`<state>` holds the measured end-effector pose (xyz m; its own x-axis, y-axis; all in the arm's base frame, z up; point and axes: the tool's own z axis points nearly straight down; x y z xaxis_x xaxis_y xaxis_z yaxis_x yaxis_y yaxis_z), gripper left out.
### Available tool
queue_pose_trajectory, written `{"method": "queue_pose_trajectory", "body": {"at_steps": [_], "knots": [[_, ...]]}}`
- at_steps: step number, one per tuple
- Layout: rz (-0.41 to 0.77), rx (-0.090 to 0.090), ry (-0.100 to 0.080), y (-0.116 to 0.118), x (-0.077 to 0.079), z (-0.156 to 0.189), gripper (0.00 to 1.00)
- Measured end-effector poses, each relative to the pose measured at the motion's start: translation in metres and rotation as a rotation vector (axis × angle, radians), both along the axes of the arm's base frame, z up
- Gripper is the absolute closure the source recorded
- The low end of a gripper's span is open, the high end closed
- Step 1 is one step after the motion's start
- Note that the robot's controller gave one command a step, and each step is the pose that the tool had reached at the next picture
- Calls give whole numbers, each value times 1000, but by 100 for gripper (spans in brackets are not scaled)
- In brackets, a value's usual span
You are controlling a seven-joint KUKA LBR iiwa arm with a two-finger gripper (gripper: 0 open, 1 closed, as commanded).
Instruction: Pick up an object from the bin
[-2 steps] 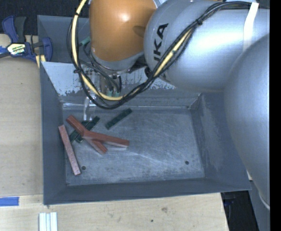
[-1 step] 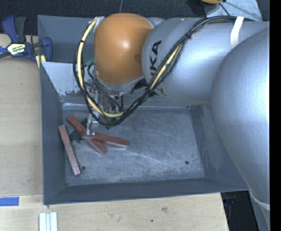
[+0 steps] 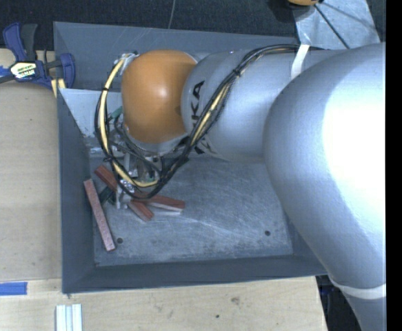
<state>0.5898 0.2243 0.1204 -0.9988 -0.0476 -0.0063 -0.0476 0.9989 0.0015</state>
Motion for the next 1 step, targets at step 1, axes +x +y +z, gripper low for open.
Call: {"method": "queue_pose_trajectory", "body": {"at_steps": [1], "knots": [[-40, 1, -9, -66, 6, -42, 100]]}}
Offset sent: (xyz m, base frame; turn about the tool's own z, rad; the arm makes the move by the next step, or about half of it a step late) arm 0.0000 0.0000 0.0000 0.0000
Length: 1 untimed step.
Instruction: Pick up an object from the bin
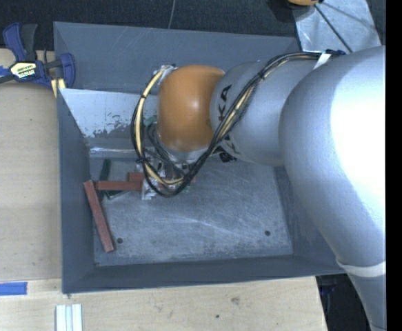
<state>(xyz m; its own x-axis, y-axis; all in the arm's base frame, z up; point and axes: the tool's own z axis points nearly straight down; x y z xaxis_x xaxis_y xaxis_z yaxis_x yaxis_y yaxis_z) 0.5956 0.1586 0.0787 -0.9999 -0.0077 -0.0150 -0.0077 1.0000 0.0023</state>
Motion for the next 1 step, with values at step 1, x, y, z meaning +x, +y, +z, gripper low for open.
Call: {"method": "queue_pose_trajectory", "body": {"at_steps": [1], "knots": [[0, 0, 0, 0, 0, 0, 100]]}}
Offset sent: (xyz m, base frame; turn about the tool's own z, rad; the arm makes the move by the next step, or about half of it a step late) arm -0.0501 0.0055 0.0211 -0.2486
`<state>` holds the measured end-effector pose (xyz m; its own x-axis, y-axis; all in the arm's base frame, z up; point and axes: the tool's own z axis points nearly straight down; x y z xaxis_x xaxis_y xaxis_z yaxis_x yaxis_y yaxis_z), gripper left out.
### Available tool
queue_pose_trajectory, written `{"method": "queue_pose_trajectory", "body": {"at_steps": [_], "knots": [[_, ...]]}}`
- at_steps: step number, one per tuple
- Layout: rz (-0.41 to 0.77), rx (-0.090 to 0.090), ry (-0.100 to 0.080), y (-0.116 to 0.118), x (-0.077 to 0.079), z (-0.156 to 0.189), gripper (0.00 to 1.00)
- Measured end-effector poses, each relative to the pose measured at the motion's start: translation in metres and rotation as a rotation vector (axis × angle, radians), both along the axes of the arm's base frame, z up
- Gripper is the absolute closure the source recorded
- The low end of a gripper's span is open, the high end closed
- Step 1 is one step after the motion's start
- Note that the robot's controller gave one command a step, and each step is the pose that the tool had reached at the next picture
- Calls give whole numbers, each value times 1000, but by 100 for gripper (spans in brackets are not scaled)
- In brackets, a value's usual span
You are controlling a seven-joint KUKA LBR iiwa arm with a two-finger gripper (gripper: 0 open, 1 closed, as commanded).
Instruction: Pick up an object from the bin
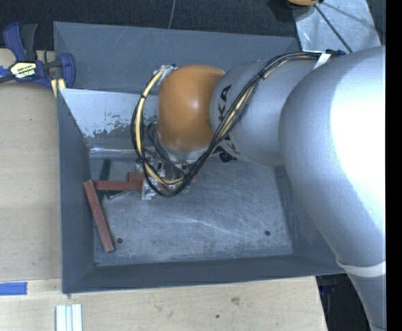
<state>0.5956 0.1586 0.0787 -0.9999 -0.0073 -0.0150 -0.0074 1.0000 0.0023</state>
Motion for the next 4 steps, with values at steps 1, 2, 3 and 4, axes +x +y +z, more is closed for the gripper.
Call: {"method": "queue_pose_trajectory", "body": {"at_steps": [1, 2, 3, 4], "knots": [[91, -4, 11, 1, -20, 4, 100], [117, -2, 14, 0, 0, 96, 0], [98, -1, 7, 0, 9, 116, 0], [140, -2, 5, -11, 7, 62, 0]]}}
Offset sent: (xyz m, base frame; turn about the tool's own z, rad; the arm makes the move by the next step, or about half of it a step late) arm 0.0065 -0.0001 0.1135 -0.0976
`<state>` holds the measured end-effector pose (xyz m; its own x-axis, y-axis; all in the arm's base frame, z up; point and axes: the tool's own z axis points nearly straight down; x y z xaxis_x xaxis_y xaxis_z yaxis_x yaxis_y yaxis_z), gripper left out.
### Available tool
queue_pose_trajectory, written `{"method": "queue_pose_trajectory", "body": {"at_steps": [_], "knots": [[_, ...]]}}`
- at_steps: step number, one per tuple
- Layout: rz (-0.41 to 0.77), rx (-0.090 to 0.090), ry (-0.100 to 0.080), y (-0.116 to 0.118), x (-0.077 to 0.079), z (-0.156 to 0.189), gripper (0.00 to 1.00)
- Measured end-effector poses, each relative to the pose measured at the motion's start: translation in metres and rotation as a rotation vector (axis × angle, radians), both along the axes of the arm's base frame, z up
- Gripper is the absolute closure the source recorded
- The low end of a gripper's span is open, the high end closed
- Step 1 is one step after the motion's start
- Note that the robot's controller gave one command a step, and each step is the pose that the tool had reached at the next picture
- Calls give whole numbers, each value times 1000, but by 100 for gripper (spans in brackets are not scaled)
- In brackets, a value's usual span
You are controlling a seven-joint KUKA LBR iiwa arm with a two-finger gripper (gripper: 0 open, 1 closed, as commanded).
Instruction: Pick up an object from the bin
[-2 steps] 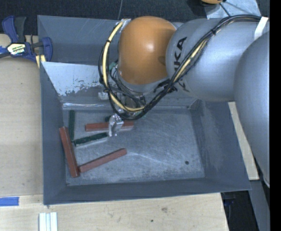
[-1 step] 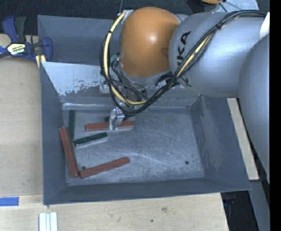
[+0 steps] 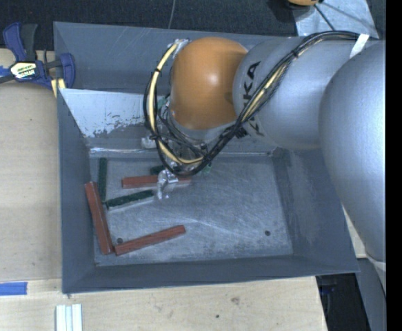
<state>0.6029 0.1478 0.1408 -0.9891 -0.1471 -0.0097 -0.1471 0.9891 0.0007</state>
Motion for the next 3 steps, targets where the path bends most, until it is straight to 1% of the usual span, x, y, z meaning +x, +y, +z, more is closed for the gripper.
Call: {"method": "queue_pose_trajectory", "body": {"at_steps": [1, 2, 3], "knots": [[181, 3, -14, -18, 4, -63, 100], [181, 3, -14, -18, 4, -63, 100], [170, -2, 5, -19, 5, 72, 100]]}}
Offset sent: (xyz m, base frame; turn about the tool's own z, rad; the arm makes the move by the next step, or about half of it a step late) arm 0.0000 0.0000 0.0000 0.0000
